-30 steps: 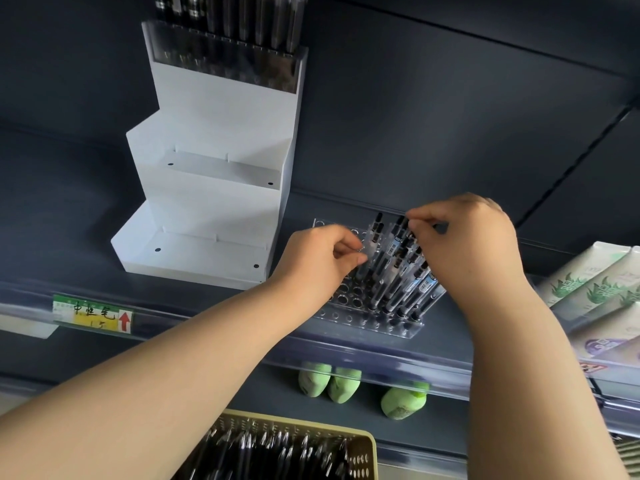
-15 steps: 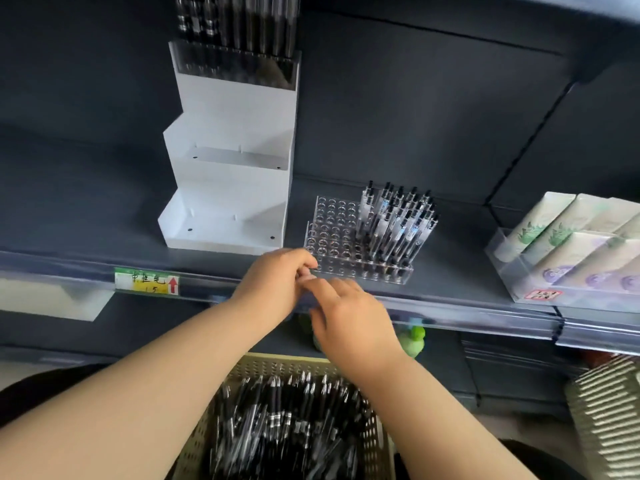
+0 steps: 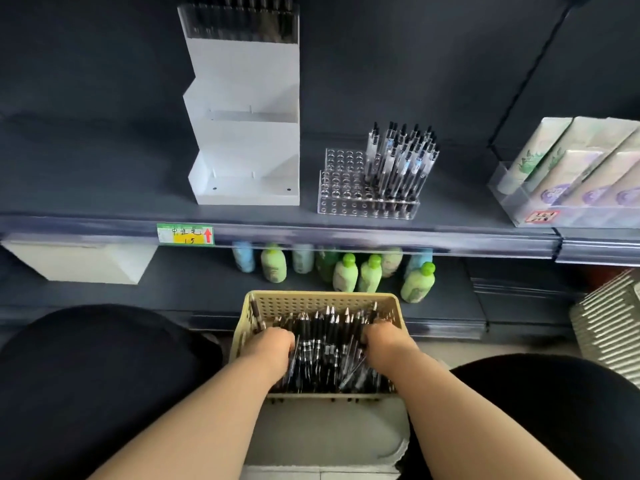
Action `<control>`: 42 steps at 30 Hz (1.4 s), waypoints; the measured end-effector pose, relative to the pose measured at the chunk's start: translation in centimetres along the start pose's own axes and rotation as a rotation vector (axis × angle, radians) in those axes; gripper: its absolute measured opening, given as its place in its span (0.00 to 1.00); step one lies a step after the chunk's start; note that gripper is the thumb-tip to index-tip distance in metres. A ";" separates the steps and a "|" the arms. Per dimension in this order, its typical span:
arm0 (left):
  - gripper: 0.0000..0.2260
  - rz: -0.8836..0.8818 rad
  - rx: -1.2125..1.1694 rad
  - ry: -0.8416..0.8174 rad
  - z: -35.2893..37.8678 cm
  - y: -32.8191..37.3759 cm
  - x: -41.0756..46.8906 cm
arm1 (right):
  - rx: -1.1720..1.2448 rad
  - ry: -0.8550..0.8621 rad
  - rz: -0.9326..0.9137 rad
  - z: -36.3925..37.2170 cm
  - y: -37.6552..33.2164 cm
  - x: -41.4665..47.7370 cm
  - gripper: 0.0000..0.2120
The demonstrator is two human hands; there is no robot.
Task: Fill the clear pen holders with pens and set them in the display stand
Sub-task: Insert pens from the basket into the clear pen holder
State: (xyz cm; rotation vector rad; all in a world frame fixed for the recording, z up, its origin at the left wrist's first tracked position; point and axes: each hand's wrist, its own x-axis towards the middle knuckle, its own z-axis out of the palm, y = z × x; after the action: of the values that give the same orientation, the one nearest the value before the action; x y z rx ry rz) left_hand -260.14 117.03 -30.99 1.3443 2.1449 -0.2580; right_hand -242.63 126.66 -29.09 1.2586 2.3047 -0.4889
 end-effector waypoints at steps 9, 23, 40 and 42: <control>0.16 0.026 0.244 -0.131 1.1 -0.6 1.1 | -0.394 -0.074 -0.234 2.4 -2.7 1.1 0.20; 0.21 0.519 0.666 0.001 1.5 -1.5 1.3 | -0.402 0.000 -0.323 1.2 -1.9 1.9 0.21; 0.06 0.362 -0.881 0.593 -6.1 2.3 -0.9 | 1.151 0.490 -0.152 -4.8 -1.5 0.6 0.07; 0.08 0.403 -0.954 0.608 -7.5 3.4 -1.2 | 1.153 0.564 -0.205 -7.0 -1.9 0.1 0.10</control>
State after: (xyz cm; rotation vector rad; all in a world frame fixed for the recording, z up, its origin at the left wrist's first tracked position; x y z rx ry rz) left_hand -259.63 121.17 -23.74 1.2617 1.8895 1.3069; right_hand -245.92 129.28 -23.18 1.7912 2.6582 -1.9381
